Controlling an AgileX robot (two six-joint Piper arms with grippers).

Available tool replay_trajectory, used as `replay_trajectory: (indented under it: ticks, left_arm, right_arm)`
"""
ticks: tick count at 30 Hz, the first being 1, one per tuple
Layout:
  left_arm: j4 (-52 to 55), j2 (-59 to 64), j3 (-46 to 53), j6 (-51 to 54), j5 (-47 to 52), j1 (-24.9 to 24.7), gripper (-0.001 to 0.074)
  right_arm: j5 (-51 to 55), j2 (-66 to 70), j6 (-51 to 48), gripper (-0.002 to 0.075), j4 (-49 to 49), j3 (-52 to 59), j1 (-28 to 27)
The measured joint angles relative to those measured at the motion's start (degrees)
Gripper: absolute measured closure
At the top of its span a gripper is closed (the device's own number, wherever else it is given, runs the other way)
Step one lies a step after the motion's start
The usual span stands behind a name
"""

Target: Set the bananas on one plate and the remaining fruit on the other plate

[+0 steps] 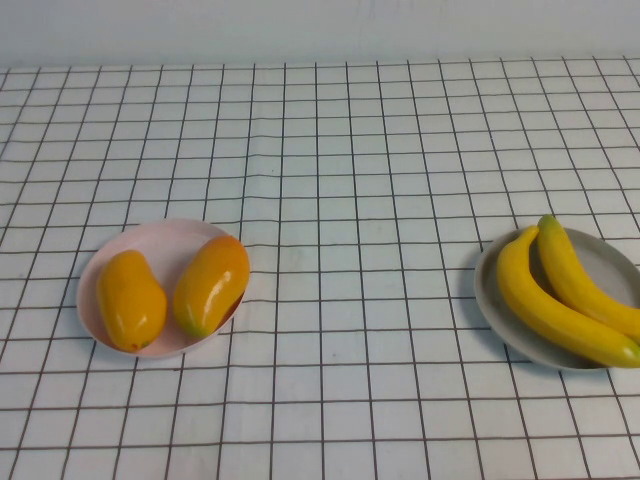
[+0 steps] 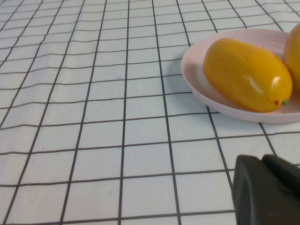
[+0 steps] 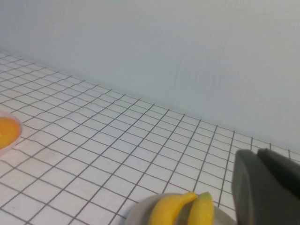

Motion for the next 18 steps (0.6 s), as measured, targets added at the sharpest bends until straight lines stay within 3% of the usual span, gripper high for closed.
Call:
replay_trajectory:
  ticks: [4,8,14,18]
  left_arm:
    - [0.0,0.0,0.0,0.0,0.0,0.0,0.0739]
    - [0.0,0.0,0.0,0.0,0.0,0.0,0.0739]
    - [0.0,0.0,0.0,0.0,0.0,0.0,0.0739]
    - [0.0,0.0,0.0,0.0,0.0,0.0,0.0739]
  right_arm:
    - [-0.7,-0.7,7.8,0.0741,-7.9,2.2,-1.7]
    - [-1.0,-0.7,18.8,0.0741,-16.1,5.6,-9.0]
    - [-5.2,-3.3,21.4,0.0741,-17.4,11.6,-22.3]
    - [-5.6,-8.5,21.7,0.0741,-16.1,16.3,-26.2]
